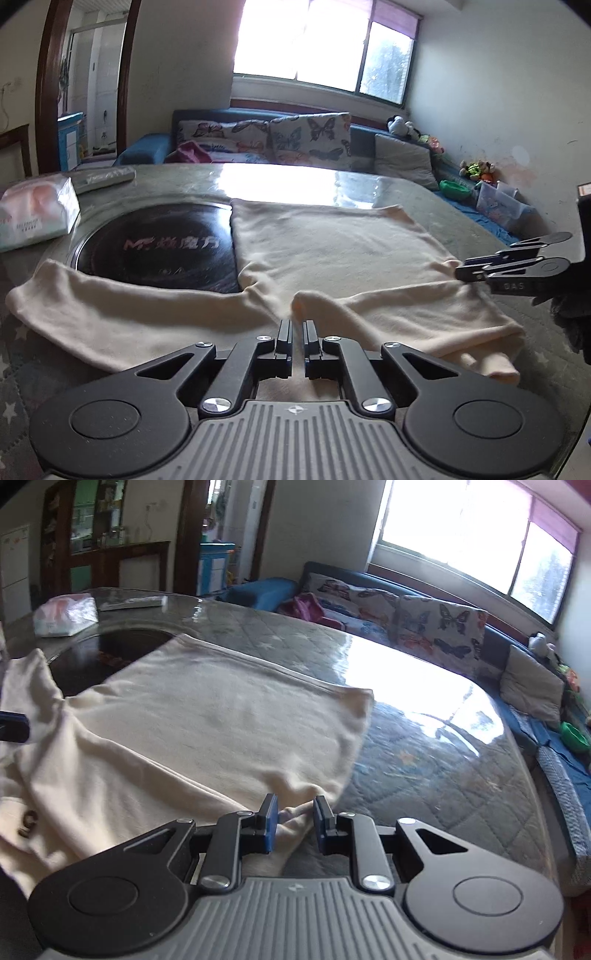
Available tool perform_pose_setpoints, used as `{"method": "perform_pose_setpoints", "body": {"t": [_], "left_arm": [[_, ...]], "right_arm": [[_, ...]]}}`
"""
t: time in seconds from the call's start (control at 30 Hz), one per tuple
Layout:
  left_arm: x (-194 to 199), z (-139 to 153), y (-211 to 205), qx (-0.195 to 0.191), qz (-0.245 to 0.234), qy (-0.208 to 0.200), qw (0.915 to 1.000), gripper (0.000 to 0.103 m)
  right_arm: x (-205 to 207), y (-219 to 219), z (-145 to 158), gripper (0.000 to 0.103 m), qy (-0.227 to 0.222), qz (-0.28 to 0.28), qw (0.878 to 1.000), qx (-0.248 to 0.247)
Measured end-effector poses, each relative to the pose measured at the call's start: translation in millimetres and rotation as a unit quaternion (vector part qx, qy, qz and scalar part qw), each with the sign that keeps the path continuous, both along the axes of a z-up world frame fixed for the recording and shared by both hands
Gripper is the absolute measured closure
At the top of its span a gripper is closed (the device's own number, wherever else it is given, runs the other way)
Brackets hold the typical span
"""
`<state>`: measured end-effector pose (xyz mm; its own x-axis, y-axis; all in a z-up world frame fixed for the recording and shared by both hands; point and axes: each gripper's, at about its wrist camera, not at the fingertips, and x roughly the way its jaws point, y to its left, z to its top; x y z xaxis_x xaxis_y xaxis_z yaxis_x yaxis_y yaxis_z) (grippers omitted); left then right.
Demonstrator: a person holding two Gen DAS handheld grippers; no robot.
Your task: Fold clothes
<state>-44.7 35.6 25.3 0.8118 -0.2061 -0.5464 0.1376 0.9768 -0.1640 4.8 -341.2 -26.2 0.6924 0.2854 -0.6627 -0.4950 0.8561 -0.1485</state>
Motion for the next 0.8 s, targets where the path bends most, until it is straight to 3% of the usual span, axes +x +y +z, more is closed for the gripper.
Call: {"method": "perform_pose_setpoints", "body": {"t": [0.17, 0.33, 0.43, 0.47, 0.53, 0.8], "left_arm": [[-1, 1, -6, 0.000, -0.015, 0.000, 0.9999, 0.092], [2, -6, -13, 0.005, -0.016, 0.014, 0.9998, 0.088], [1, -7, -15, 0.012, -0.017, 0.013, 0.9997, 0.091], [1, -7, -15, 0.014, -0.016, 0.012, 0.9997, 0.098], [0, -6, -15, 0.018, -0.008, 0.008, 0.9998, 0.100], [-4, -5, -6, 0.013, -0.003, 0.013, 0.9998, 0.100]], "right_arm": [[-1, -7, 2, 0.084, -0.009, -0.009, 1.000, 0.000], [-12, 1, 11, 0.084, -0.020, 0.027, 0.999, 0.019], [-16, 8, 10, 0.083, -0.018, 0.048, 0.999, 0.017], [-15, 9, 8, 0.083, -0.016, 0.049, 0.999, 0.013], [-10, 7, 0, 0.083, -0.005, 0.036, 0.999, 0.007], [-8, -2, -1, 0.079, 0.000, 0.019, 1.000, 0.013]]}}
